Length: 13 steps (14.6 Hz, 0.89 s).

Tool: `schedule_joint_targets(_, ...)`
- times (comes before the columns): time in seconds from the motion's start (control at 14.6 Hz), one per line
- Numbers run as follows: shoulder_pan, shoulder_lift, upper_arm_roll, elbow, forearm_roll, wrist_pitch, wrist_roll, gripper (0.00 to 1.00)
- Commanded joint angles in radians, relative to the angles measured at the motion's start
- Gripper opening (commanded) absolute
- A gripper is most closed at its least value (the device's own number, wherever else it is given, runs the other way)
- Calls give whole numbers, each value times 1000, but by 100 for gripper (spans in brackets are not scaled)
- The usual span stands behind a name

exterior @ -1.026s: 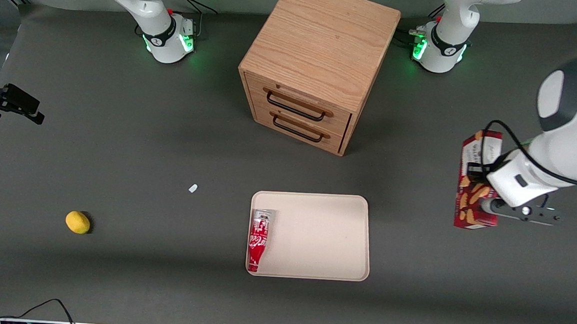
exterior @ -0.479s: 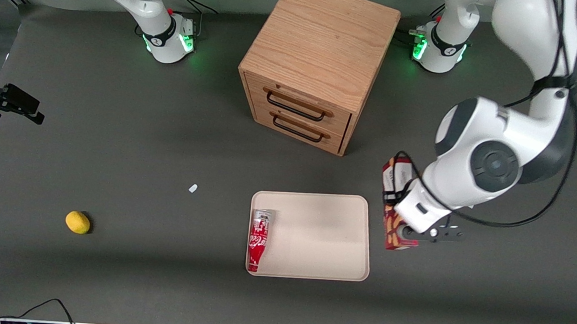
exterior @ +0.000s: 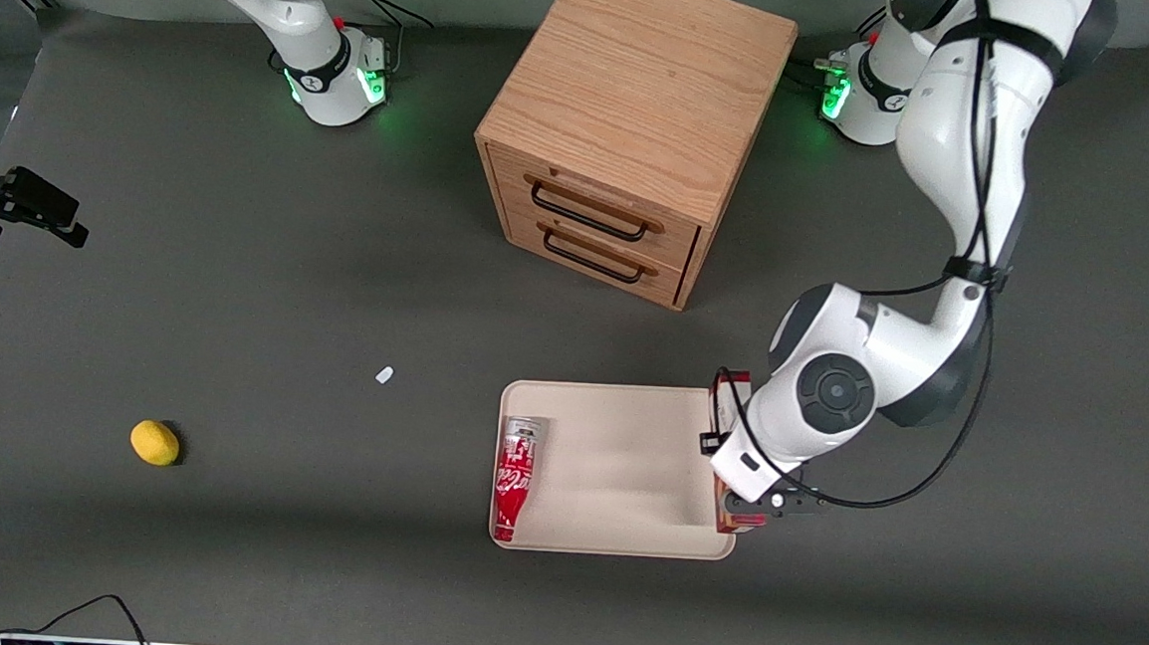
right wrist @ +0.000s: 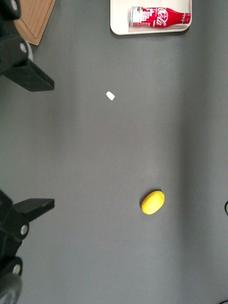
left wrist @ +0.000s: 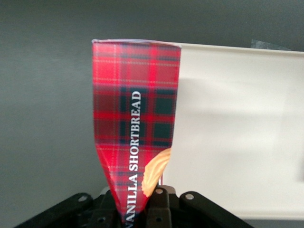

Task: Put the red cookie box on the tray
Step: 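Lower the cookie box onto the tray beside the red can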

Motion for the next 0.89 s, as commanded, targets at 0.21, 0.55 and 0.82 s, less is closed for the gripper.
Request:
schedule_joint_targets(0.21, -39, 80, 19, 43, 30, 41, -35, 0)
schedule_joint_targets(0.55, -41, 100, 20, 35, 59, 52, -43, 0)
schedule_joint_targets(0.82, -38, 90, 20, 11, 86, 96, -46, 100)
